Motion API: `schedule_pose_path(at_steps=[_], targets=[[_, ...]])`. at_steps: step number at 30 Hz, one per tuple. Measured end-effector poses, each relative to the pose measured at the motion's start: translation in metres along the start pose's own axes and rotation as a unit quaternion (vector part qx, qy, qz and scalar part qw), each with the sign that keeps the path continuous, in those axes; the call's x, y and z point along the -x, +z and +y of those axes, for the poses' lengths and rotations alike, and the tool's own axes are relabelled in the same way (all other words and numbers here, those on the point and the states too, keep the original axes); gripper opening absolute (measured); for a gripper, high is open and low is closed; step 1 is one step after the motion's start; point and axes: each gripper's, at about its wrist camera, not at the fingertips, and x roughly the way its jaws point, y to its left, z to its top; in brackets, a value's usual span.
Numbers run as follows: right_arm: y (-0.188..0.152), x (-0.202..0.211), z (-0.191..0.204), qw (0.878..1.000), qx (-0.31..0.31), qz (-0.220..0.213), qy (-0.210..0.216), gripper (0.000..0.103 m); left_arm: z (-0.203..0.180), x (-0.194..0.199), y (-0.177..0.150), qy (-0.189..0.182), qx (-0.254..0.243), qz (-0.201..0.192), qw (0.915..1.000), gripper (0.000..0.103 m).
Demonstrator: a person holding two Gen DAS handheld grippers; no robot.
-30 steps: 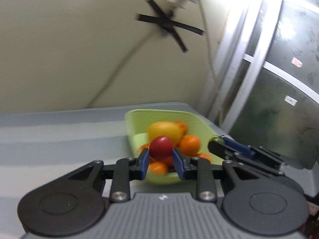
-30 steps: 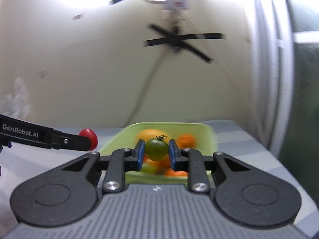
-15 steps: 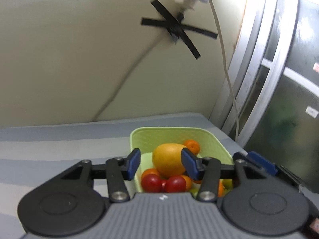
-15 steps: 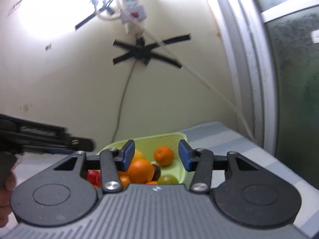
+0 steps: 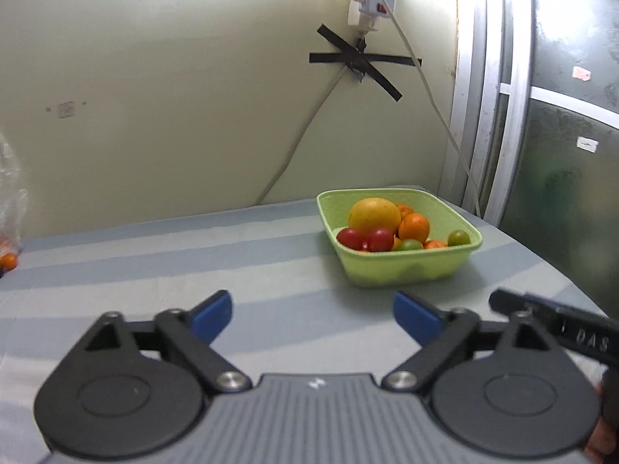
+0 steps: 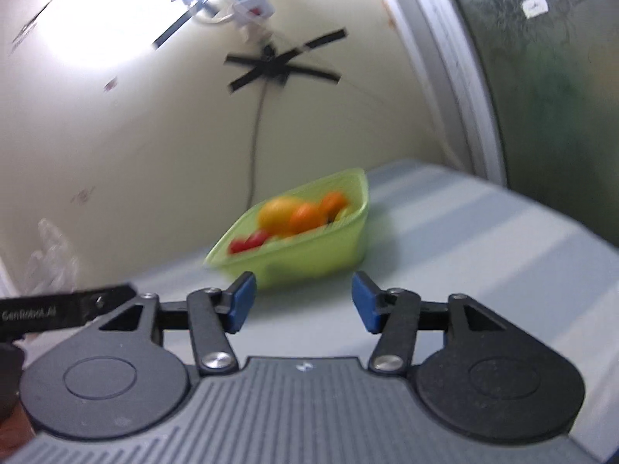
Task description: Organize fruits
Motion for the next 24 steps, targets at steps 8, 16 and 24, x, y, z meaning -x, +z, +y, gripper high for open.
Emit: schedule_pose_path(at_steps=[8,16,24], targets=[[-0.025,0.039,0.017,0.998,-0.059,0.026,0.007,0.075,0.004,0.054,-0.036,0.019,0.013,-0.02,0.9995,0.103],[-0.036,0.055,0.034,0.997,-0.072,0.032,0.017,0.079,-0.005,0.078,-0.053,0.084,-0.036,-0.013,0.9957,0.103],[-0.044,0.065,0.046,0.997,-0.056,0.038,0.026,0.08,-0.011,0.091,-0.061,0.095,-0.045,-0.009,0.9944,0.103]])
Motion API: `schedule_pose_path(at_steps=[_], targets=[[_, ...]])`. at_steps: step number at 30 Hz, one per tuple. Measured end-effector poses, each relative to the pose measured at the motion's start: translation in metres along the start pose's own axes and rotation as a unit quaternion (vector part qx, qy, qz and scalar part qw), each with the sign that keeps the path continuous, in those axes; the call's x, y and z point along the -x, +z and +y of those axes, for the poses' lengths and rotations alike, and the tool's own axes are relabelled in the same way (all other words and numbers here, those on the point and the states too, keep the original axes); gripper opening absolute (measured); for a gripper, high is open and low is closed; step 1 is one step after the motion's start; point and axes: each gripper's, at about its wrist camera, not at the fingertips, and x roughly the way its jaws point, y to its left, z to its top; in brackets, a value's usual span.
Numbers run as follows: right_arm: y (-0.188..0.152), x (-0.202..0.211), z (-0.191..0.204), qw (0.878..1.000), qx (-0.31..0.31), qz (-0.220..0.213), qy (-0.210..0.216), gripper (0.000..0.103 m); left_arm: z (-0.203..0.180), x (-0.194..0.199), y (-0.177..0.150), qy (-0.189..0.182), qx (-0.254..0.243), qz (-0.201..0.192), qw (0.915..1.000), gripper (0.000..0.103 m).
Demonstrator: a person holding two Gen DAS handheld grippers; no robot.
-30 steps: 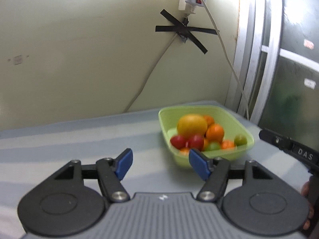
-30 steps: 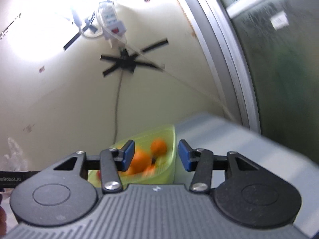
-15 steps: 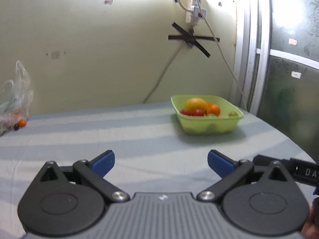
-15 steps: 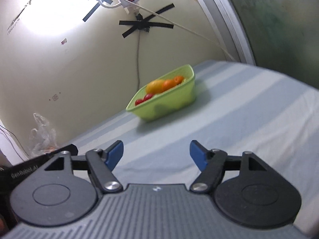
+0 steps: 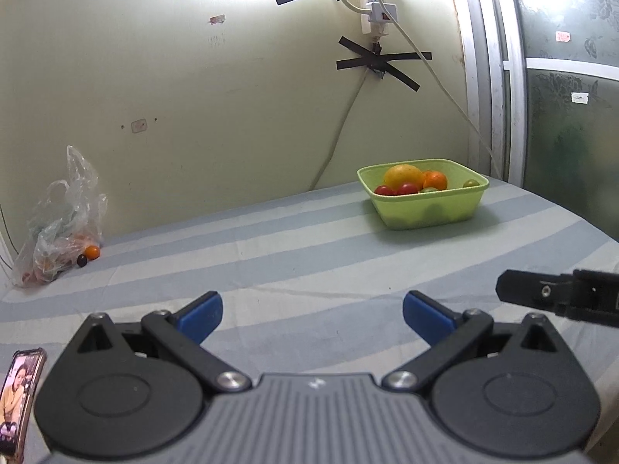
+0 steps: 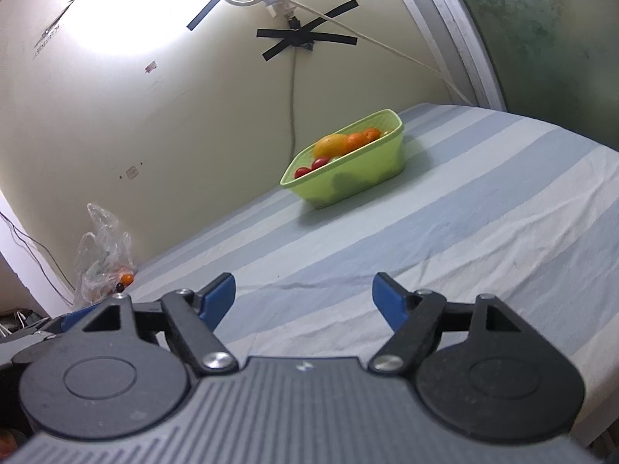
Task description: Organize fruits
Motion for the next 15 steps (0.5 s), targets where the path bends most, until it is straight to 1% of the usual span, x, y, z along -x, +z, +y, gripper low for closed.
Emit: schedule_pose_path(at_steps=[5,12,15], targets=[[-0.006,0.006,0.001,1.0,0.0,0.005,0.002,0.081,-0.006,0.007,-0.001,0.006,-0.003,0.018,0.9998,0.103],[-0.012,0.015,-0.004,1.0,-0.012,0.005,-0.001,0.082,-0.015,0.019,-0.013,0.015,-0.012,0.022,0.9996,0.103],[-0.013,0.018,-0.007,1.0,-0.023,0.006,-0.001,0.082,-0.015,0.022,-0.017,0.008,-0.005,0.034,0.9994,0.103]])
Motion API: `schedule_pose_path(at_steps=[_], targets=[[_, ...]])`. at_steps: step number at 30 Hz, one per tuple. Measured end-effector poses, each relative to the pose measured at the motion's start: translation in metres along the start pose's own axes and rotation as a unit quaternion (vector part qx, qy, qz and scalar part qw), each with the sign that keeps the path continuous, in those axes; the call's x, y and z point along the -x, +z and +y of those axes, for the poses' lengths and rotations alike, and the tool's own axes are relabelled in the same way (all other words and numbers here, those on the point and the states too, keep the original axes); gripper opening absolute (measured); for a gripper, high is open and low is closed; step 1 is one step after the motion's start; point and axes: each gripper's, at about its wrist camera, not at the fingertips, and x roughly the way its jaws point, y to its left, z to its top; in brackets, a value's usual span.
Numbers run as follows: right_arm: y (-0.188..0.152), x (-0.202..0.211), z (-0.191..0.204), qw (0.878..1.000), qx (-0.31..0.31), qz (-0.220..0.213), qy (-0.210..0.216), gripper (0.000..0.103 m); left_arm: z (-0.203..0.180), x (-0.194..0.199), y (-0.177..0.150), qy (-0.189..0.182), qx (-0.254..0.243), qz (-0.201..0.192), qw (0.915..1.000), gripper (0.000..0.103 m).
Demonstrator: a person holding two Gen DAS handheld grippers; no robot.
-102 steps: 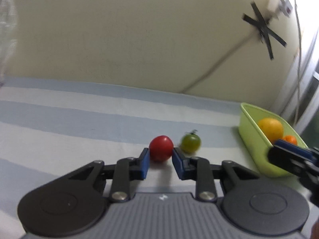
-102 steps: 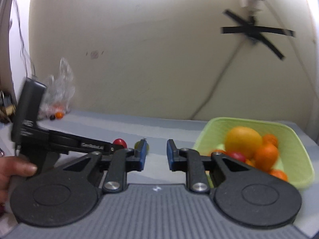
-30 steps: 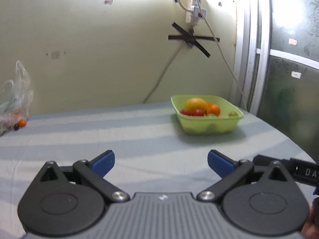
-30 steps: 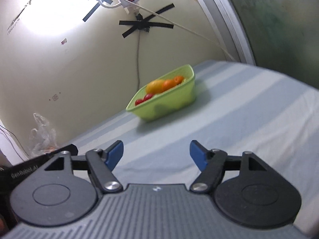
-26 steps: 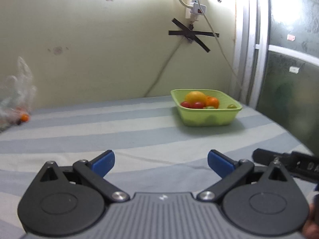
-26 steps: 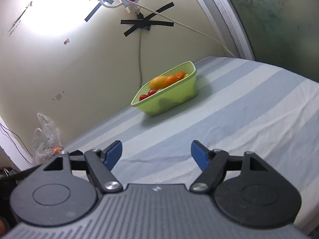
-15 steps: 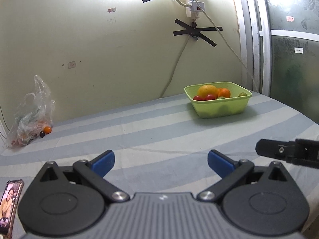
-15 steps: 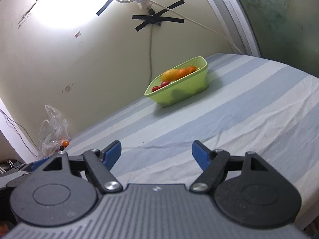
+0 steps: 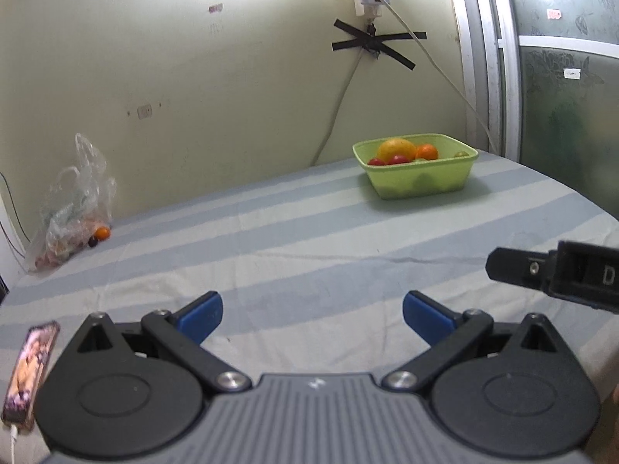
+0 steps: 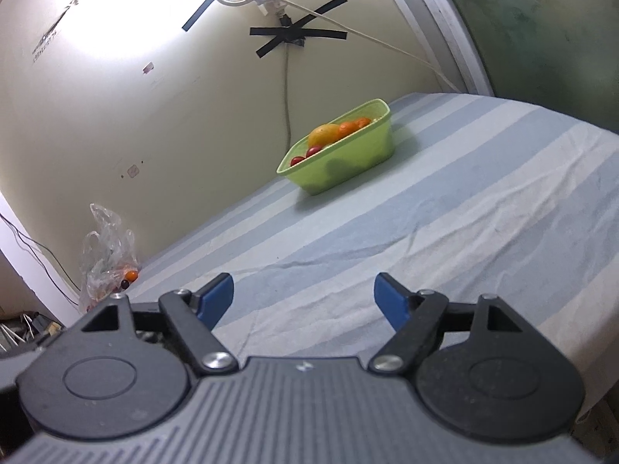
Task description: Organize fruits
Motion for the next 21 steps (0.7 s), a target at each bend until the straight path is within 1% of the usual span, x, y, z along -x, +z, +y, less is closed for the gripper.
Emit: schedule_pose_path(at_steps=[5,8,16,18,21], targets=[[-0.005,0.009,-0.003,1.0,-0.012,0.0,0.0,0.083,-0.003,0.006,-0.01,-0.015,0.017,0.024,0.9994,0.103],[-0.007,0.017,-0.007,1.0,-0.022,-0.004,0.0,0.084,-0.007,0.015,-0.017,-0.016,0.015,0.027,0.9994,0.103],[-0.016,0.044,-0.012,0.999,-0.036,-0.02,-0.001,0.087,-0.02,0.049,-0.026,-0.011,0.005,0.005,0.9999,0.103],[-0.018,0.045,-0.015,0.999,-0.042,-0.019,-0.004,0.088,-0.022,0.053,-0.026,0.0,-0.002,0.0,1.0,0.103],[-0.019,0.039,-0.021,0.998,-0.056,-0.012,-0.006,0.088,-0.022,0.05,-0.024,0.006,-0.01,-0.003,0.9999,0.103]])
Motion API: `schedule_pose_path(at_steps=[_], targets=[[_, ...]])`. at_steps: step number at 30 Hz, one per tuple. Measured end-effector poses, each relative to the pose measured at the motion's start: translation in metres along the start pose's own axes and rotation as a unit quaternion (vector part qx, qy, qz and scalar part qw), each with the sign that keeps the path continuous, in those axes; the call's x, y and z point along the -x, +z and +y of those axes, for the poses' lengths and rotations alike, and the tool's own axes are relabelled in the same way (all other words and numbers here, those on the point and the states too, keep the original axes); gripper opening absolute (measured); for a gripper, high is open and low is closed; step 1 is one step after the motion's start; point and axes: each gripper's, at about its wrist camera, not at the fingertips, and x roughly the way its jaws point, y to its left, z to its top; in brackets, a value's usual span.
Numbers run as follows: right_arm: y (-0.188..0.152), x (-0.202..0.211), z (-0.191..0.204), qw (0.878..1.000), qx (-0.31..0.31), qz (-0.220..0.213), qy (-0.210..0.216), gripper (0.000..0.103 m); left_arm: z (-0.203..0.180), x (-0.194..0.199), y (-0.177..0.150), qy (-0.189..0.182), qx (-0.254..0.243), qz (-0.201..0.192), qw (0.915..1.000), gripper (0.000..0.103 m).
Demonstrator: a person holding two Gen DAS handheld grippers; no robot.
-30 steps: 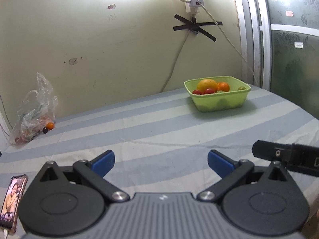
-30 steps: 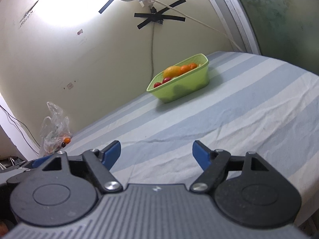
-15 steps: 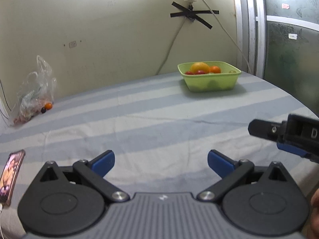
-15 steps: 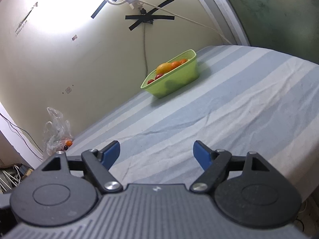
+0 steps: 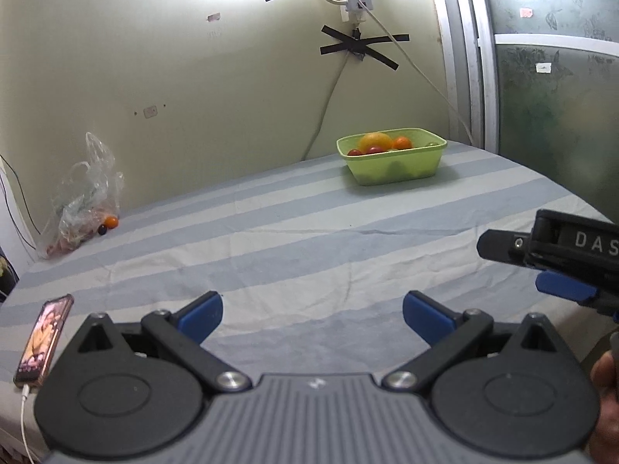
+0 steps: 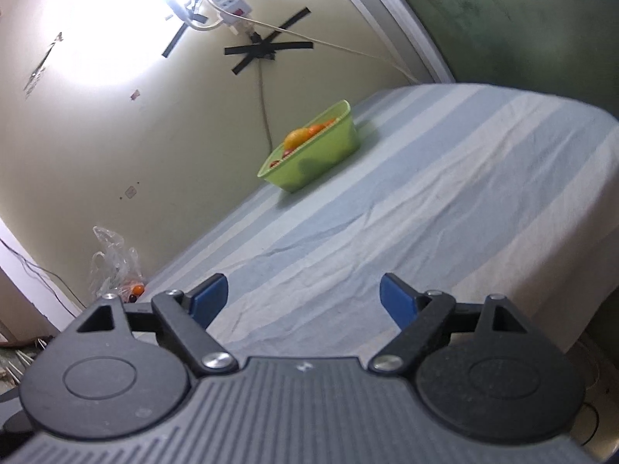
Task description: Organize fruits
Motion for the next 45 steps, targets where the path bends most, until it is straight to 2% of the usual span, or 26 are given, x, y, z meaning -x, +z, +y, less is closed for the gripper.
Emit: schedule_pose_path(at_steps=[10,19,36,45], targets=[[-0.002,-0.01,0.006,1.0,0.006,0.022,0.012,0.088,0.009,-0.007,-0.004,0.01,0.008,0.022,0.9997,0.103],[-0.002,-0.01,0.003,1.0,0.002,0.025,0.004,0.088,0.009,-0.005,-0.002,0.016,0.013,0.016,0.9997,0.103],[-0.006,-0.011,0.008,1.0,-0.003,0.029,0.002,0.088,0.013,-0.007,-0.003,0.05,0.012,0.011,0.9986,0.103],[-0.007,-0.013,0.007,0.999,-0.007,0.032,0.001,0.088,0.015,-0.009,-0.005,0.049,0.01,0.015,0.9986,0.103]])
